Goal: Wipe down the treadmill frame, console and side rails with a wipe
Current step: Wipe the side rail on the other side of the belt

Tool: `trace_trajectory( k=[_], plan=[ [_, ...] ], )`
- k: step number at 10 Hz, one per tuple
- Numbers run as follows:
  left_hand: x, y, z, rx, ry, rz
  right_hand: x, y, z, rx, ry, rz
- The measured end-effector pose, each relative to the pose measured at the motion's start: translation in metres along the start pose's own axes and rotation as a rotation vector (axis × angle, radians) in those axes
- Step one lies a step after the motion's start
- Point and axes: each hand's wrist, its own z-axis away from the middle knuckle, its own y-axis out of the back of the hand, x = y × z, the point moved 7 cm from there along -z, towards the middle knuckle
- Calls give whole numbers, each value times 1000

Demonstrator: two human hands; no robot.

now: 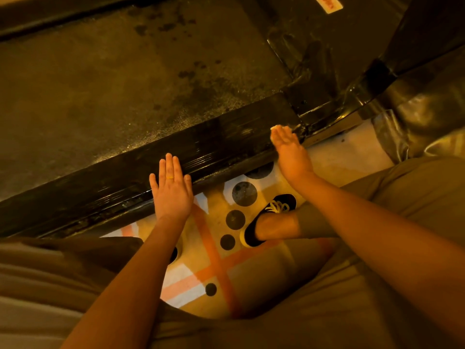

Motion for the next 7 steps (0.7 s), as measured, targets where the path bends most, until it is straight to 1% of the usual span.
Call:
trace_trajectory(
  k=[1, 2, 3, 4, 5, 6, 7],
  plan=[
    [-1, 0, -1, 4, -2, 6, -33, -9, 5, -22, 156, 32],
    [-1, 0, -1, 1, -6, 11, -17, 2, 1, -7, 177, 71],
    [-1, 0, 0, 3, -5, 10, 29, 15, -7, -19, 27, 98],
    [-1, 0, 0, 7, 0, 11, 42, 15, -7, -46, -44, 120],
    [0, 0, 0, 17, 4, 14, 19, 10, -1, -26, -68, 65],
    [0, 0, 0, 20, 0, 6, -34, -4, 13, -27, 58, 55],
    [-1, 0, 0, 23, -4, 5, -103, -20, 28, -51, 223, 28]
  ],
)
